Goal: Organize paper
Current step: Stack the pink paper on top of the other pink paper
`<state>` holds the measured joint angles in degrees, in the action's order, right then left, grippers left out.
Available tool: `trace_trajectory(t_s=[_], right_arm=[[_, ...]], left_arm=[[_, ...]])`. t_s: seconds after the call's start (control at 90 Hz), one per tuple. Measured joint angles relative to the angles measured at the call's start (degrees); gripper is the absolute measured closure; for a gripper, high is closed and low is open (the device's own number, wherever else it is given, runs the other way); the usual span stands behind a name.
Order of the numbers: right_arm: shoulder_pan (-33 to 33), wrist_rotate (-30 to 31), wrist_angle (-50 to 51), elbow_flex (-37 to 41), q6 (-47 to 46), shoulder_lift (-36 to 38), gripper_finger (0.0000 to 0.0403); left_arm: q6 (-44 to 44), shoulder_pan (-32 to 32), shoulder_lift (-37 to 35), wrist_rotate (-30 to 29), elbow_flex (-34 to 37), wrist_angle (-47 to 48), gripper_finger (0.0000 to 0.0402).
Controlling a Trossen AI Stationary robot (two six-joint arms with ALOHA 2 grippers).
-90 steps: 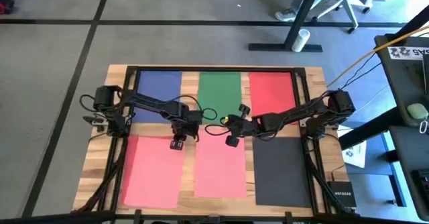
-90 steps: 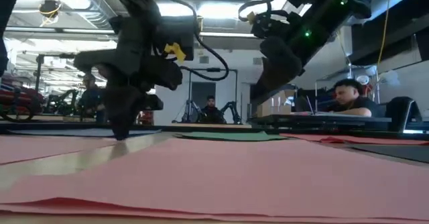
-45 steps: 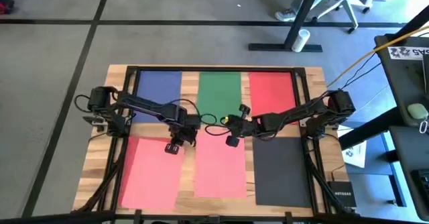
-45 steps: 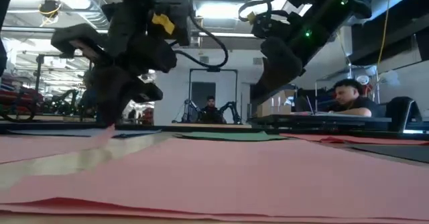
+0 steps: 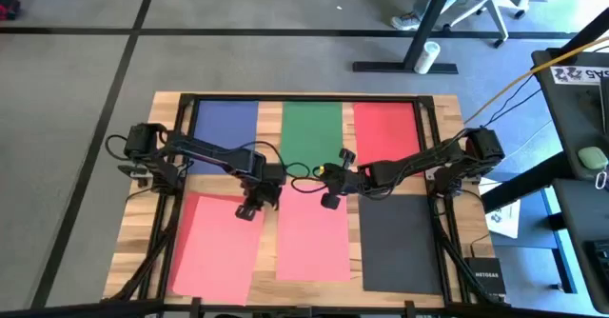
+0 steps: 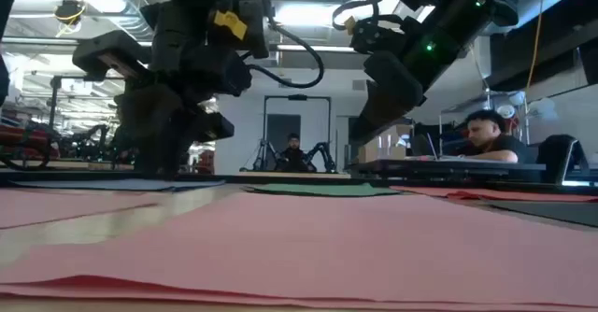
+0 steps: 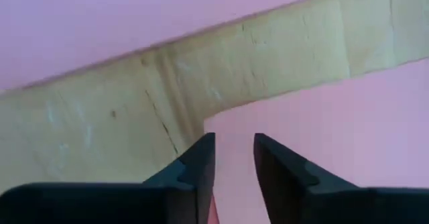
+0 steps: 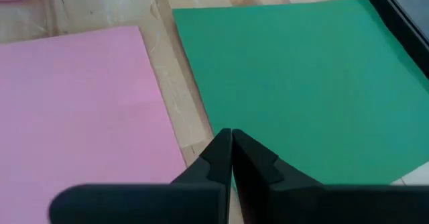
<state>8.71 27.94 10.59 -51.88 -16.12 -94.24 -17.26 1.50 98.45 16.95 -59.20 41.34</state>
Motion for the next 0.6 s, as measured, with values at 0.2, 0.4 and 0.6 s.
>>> trace_trajectory(t_s=[0.2, 0.4, 0.6], right_arm=[[0.0, 0.0, 0.1, 0.0, 0.0, 0.0, 0.0403], [0.0, 0.0, 0.4, 0.0, 0.0, 0.0, 0.0403], [0.0, 0.0, 0.3, 0.0, 0.0, 0.0, 0.0403]], left_arm=[[-2.3, -0.1, 1.5, 0.0, 0.0, -1.8, 0.0300], [-2.9, -0.1, 4.3, -0.2, 0.0, -1.5, 0.0299], [-3.1, -0.1, 4.6, -0.8, -0.1, -1.5, 0.0299]])
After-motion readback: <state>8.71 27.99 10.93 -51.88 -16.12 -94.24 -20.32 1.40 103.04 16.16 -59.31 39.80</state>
